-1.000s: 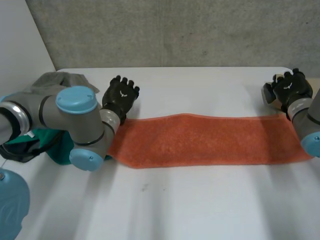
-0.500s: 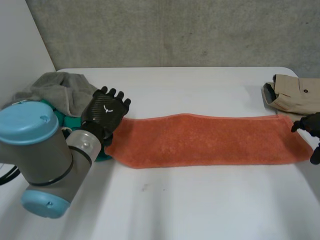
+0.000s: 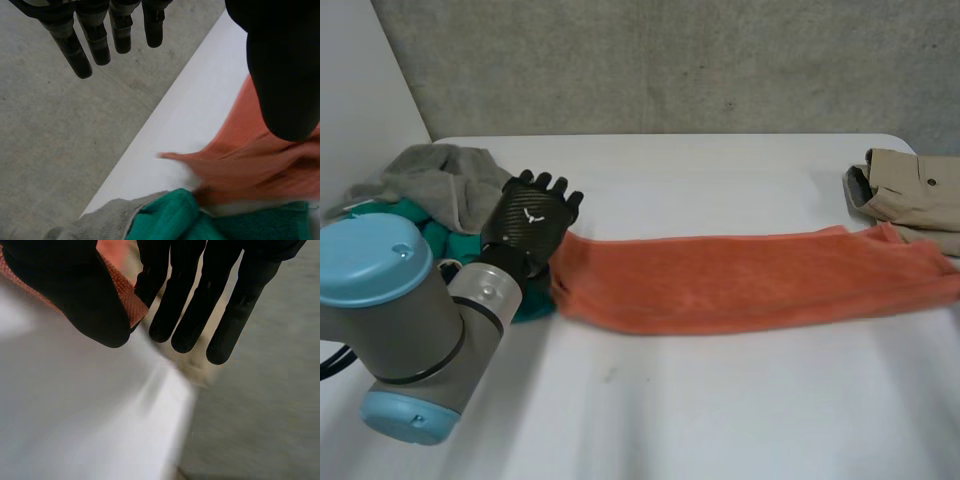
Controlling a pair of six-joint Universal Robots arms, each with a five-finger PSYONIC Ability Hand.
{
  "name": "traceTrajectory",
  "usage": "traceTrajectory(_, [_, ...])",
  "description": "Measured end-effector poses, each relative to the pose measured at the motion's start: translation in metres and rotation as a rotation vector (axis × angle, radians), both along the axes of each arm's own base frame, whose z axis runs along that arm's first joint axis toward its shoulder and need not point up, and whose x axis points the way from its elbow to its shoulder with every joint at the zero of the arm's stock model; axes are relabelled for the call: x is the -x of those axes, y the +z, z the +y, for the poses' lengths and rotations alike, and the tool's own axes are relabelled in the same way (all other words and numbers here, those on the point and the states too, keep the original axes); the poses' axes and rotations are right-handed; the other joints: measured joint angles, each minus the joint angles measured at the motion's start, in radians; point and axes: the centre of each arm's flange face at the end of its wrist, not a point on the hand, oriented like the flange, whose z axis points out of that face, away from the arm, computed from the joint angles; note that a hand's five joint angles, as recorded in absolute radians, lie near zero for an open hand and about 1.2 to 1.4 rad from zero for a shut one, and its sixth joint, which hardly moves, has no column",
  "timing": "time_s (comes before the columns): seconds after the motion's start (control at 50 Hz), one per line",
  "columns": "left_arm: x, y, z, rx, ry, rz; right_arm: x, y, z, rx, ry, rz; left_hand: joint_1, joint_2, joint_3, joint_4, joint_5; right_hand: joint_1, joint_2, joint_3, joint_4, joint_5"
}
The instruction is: Fold the laundry.
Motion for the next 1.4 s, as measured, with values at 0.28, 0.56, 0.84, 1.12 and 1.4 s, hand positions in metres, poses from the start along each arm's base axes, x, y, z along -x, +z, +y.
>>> traceTrajectory(0.28, [-0.016, 0.015, 0.006, 0.026, 0.034, 0.015, -0.02, 0.066, -0.016, 0.228, 0.061, 0.196, 0.0, 0.0, 0.0, 0.0, 0.0, 0.0, 0.0, 0.003, 0.001, 0.008])
traceTrajectory(0.56, [-0.019, 0.011, 0.01, -0.002, 0.037, 0.037, -0.266, 0.068, 0.101, 0.333, 0.862, 0.04, 0.0, 0.0, 0.0, 0.0, 0.0, 0.0, 0.0, 0.003, 0.001, 0.008])
traceTrajectory(0.84, [-0.003, 0.017, 0.008, 0.038, 0.0, 0.074, -0.331, -0.009, 0.191, 0.146, 1.1, 0.041, 0.0, 0.0, 0.0, 0.0, 0.0, -0.805, -0.875, -0.868, -0.883, -0.838])
traceTrajectory(1.12, [0.067, 0.046, 0.026, 0.111, -0.186, 0.214, -0.257, 0.054, 0.141, -0.014, 0.663, -0.447, 0.0, 0.0, 0.0, 0.0, 0.0, -0.878, -0.962, -0.978, -0.99, -0.925])
traceTrajectory(1.4, [0.127, -0.046, 0.028, -0.11, -0.257, 0.107, -0.178, 0.001, 0.114, -0.185, 0.352, -0.2, 0.0, 0.0, 0.0, 0.0, 0.0, -0.642, -0.721, -0.729, -0.74, -0.68])
